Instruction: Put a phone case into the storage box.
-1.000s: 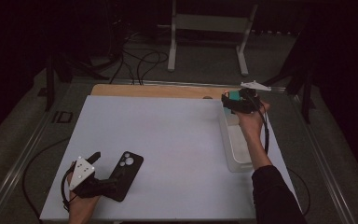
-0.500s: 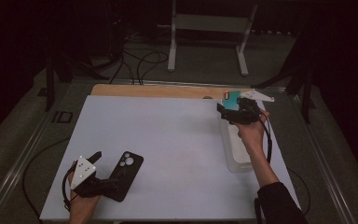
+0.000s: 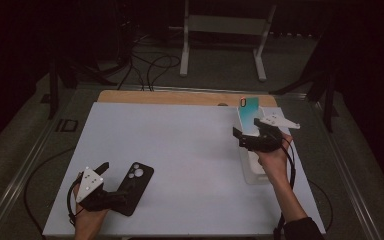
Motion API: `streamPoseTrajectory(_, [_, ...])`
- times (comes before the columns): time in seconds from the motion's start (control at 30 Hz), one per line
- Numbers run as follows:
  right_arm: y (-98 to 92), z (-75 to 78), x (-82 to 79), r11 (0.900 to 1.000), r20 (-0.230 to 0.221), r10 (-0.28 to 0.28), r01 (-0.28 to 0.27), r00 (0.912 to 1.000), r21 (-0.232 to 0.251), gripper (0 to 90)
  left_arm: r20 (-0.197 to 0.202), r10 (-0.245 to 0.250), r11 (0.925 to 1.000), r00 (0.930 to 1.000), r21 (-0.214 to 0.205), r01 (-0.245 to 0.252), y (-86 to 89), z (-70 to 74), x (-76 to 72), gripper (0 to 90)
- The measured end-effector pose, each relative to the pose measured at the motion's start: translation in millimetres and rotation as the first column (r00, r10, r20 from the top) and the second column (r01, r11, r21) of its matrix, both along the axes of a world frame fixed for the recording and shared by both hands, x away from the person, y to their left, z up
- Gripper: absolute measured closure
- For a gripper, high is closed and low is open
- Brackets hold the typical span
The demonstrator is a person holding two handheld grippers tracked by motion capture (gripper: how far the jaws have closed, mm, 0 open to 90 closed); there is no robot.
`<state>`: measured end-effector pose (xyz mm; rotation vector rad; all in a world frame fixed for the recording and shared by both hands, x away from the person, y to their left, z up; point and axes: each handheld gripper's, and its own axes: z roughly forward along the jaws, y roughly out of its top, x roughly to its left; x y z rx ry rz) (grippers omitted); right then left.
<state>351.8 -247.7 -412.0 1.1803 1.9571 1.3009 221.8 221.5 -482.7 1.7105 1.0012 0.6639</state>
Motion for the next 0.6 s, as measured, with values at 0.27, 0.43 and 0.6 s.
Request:
streamPoseTrajectory(0.27, [-1.7,-14.8,-37.2,0.9992,0.024,0.035,-0.034,0.9991,-0.021,13.5,-0.001,0.013,0.9999,0.9999,-0.003,-0.013,2.5,1.7,-0.4,0.0])
streamPoseTrajectory(0.43, [-7.5,-23.2,-56.1,0.9984,0.050,0.056,-0.056,0.9972,-0.014,14.1,-0.002,0.014,0.9998,0.9999,-0.010,-0.014,4.4,3.5,-1.2,0.0])
streamPoseTrajectory(0.6, [-15.8,-34.2,-77.1,0.9962,0.079,0.087,-0.087,0.9931,-0.003,12.2,-0.018,0.011,0.9999,0.9998,0.004,-0.010,2.4,4.5,-1.0,0.0])
